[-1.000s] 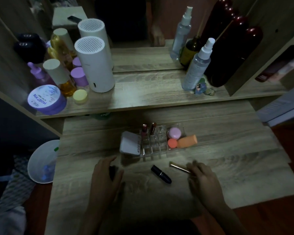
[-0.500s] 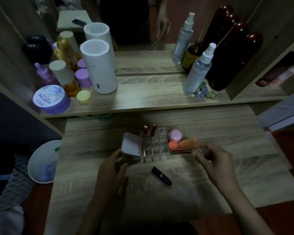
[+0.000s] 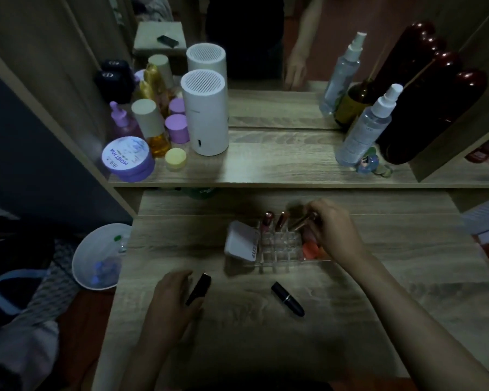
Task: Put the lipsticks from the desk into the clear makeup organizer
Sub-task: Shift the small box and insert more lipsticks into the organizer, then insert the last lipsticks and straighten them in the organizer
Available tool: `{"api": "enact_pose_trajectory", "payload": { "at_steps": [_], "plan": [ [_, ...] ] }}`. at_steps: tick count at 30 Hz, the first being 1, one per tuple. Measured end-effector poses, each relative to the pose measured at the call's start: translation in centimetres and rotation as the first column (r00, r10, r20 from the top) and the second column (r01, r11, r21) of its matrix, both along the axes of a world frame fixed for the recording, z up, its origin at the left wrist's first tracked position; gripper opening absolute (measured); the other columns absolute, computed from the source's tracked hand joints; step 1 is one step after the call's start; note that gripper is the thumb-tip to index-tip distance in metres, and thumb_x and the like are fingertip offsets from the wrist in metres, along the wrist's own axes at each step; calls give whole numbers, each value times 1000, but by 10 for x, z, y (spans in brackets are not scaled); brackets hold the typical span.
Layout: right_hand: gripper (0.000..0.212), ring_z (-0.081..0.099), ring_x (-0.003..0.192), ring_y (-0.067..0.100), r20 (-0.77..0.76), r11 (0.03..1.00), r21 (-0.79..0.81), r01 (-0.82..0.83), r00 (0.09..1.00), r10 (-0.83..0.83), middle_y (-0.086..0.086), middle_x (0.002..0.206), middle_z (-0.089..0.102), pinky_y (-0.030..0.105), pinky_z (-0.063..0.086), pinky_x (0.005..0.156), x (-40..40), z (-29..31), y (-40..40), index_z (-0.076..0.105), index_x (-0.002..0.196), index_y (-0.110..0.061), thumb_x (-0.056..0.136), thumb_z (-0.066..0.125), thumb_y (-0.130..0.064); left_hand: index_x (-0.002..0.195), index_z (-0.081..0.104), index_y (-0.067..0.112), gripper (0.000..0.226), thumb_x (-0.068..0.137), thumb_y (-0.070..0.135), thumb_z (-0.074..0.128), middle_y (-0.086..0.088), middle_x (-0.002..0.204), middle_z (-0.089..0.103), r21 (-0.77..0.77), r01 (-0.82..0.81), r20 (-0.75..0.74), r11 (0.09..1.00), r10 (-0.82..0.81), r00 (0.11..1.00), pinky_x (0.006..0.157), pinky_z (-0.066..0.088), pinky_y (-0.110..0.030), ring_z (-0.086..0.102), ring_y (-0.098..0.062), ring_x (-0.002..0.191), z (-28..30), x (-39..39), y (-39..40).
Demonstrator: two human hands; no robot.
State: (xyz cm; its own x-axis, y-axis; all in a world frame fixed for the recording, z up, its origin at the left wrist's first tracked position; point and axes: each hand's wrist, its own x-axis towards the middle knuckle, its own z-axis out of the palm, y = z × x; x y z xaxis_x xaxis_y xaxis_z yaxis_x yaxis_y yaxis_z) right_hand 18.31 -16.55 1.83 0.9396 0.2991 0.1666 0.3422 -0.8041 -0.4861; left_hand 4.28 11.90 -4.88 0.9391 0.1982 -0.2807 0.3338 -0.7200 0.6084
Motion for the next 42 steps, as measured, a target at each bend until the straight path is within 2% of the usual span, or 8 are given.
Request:
{"api": "enact_pose_trajectory", "payload": {
  "at_steps": [8, 19, 22, 26, 30, 34, 38, 42],
  "plan": [
    [30, 61, 86, 34, -73, 996, -78, -50, 996, 45, 16, 94, 64, 30, 43, 69, 6, -7, 10, 62, 96, -8, 70, 63, 8, 119, 51, 12, 57, 69, 18, 78, -8, 119, 56, -17, -65, -119, 998, 62, 991, 92, 47, -36, 55, -23, 108, -7, -16, 0],
    [60, 54, 108, 30, -103, 999, -54, 7, 995, -12, 11, 128, 48, 43, 52, 83, -10, 3, 5, 44, 129, -18, 75, 66, -1, 106, 59, 19, 28, 80, 22, 68, 0, 103, 64, -42, -82, 64, 996, 85, 994, 79, 52, -31, 60, -15, 92, 1, 7, -25],
    [60, 45, 118, 27, 31, 989, 20, 147, 989, -147, 12, 136, 39, 38, 47, 90, -29, 10, -8, 41, 131, -19, 77, 66, -10, 103, 61, 20, 27, 78, 19, 71, 1, 98, 66, -138, -90, 67, 986, 100, 993, 70, 49, -23, 60, -10, 83, 8, 11, -29],
    [33, 50, 101, 22, 284, 982, 63, 178, 940, -188, 11, 116, 50, 29, 44, 75, -73, 7, -18, 51, 116, -15, 86, 50, -29, 92, 61, 28, 35, 69, 7, 77, 7, 88, 66, -268, -54, 173, 962, 103, 980, 61, 50, -14, 64, -8, 79, 26, 14, -41],
    [26, 61, 86, 22, 29, 996, -51, 68, 997, -67, 9, 104, 63, 32, 55, 69, -113, -26, -11, 59, 107, -15, 84, 55, -27, 86, 54, 37, 49, 67, -1, 77, 15, 86, 61, -334, 70, 291, 940, 32, 956, 69, 48, 0, 62, 1, 81, 43, 23, -62],
    [42, 64, 91, 25, -266, 983, -179, 42, 960, -90, 7, 110, 62, 31, 53, 72, -132, -63, -6, 57, 114, -16, 77, 68, -32, 95, 58, 20, 37, 70, -3, 74, 11, 92, 60, -351, 133, 403, 927, 22, 915, 77, 47, 0, 59, 2, 87, 51, 44, -78],
    [33, 66, 84, 24, -280, 983, -174, 58, 954, -106, 6, 99, 65, 25, 51, 64, -134, -72, -4, 63, 98, -16, 69, 75, -24, 94, 60, 17, 32, 73, -5, 69, 8, 91, 60, -364, 136, 462, 921, 51, 886, 77, 46, -1, 59, 6, 85, 53, 70, -92],
    [21, 62, 89, 23, -346, 993, -74, 94, 931, -114, 4, 97, 64, 32, 51, 73, -128, -65, -5, 62, 98, -18, 78, 66, -23, 94, 62, 14, 31, 71, -6, 68, 2, 93, 61, -335, 129, 455, 933, 40, 890, 79, 45, -2, 59, -4, 86, 43, 87, -105]
  ]
}}
